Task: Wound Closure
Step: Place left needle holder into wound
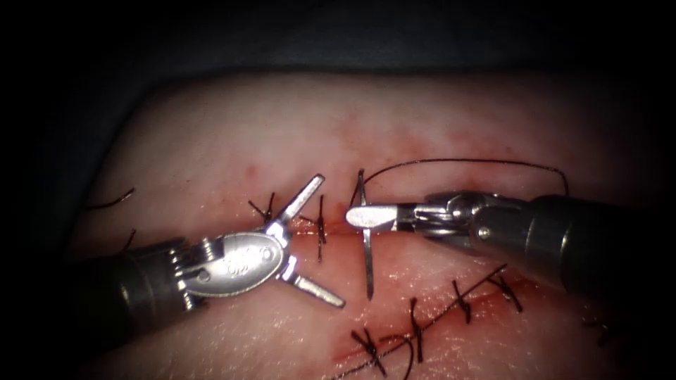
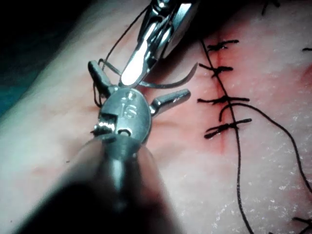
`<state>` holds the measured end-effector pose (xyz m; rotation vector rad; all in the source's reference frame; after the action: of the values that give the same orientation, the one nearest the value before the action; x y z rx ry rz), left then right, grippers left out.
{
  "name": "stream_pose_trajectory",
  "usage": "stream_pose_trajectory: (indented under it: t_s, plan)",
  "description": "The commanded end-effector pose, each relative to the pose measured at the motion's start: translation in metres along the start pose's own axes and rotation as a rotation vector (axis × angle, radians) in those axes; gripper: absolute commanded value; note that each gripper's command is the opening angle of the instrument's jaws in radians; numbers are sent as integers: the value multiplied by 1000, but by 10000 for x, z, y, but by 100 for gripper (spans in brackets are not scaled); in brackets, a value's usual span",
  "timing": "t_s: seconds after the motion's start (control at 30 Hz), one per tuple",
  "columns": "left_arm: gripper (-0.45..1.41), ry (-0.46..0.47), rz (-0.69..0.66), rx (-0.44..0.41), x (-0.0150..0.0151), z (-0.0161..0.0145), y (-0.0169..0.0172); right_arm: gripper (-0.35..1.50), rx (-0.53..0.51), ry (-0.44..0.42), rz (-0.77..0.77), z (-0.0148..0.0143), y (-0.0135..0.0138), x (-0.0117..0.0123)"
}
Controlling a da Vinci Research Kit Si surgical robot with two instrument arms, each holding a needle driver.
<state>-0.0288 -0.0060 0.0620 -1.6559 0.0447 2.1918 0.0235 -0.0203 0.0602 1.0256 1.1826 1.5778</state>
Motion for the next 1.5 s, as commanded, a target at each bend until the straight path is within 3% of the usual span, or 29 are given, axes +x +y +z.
stream_pose_trajectory:
  t_s: [0.03, 0.1, 0.23, 0.3, 0.4, 0.5, 0.57, 0.77, 1.2, 1.5]
  plan:
    - [125, -33, -7, 33, -1, 1, -5, -35, -5, 5, -33, 8, 5, 7]
    - [115, -54, -2, 53, -3, -4, -6, -35, -12, 6, -51, 5, 8, 9]
    - [46, -135, 118, 75, -16, -11, -9, -35, 14, 34, -196, -2, 15, 14]
    - [36, -155, 128, 66, -20, -11, -9, -35, 28, 35, -226, -3, 15, 15]
    - [7, -232, 148, -23, -30, -3, -9, -35, 76, 34, -320, -7, 15, 17]
    - [-45, -308, 140, -165, -40, 10, -9, -35, 106, 32, -417, -11, 14, 22]
    - [-45, -345, 114, -254, -45, 20, -11, -35, 118, 31, -497, -15, 14, 24]
    - [-45, -440, 125, -353, -67, 44, -22, -35, 189, 50, -741, -21, 11, 24]
    - [-45, -593, 120, -446, -112, 77, -45, -35, 236, 67, -866, -21, 3, 18]
    - [-45, -674, 93, -499, -144, 92, -69, -35, 243, 108, -993, -12, 5, 30]
